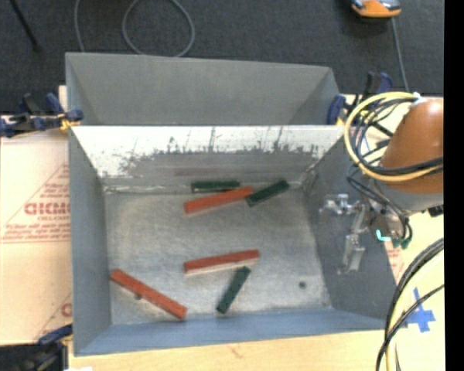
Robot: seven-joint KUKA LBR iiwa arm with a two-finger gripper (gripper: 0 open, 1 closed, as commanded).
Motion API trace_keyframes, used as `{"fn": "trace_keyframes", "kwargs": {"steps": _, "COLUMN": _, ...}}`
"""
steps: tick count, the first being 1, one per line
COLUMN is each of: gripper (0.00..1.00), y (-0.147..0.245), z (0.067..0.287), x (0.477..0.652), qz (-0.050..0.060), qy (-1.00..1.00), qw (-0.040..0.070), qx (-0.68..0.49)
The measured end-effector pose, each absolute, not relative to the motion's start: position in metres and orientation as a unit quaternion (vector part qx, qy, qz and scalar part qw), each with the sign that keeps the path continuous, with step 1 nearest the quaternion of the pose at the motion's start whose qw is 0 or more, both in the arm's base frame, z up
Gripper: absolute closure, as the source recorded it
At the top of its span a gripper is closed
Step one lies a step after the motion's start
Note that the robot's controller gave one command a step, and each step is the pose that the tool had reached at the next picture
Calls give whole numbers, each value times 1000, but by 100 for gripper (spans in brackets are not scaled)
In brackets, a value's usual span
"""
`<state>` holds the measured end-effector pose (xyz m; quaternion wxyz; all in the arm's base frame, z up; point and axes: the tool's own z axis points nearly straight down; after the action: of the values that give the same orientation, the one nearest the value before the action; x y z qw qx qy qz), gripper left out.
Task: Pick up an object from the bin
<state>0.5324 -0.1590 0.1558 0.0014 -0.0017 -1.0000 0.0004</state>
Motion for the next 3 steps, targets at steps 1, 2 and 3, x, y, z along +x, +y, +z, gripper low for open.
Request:
{"fn": "trace_keyframes", "kwargs": {"steps": 1, "gripper": 0, "y": -110, "z": 68, "x": 482, "qz": 0, "qy": -1000, "qw": -1, "qx": -22}}
{"fn": "trace_keyframes", "kwargs": {"steps": 2, "gripper": 0, "y": -145, "z": 71, "x": 509, "qz": 2, "qy": -989, "qw": -4, "qx": 146}}
{"fn": "trace_keyframes", "kwargs": {"steps": 3, "gripper": 0, "y": -143, "z": 142, "x": 548, "qz": 2, "qy": -921, "qw": -4, "qx": 391}}
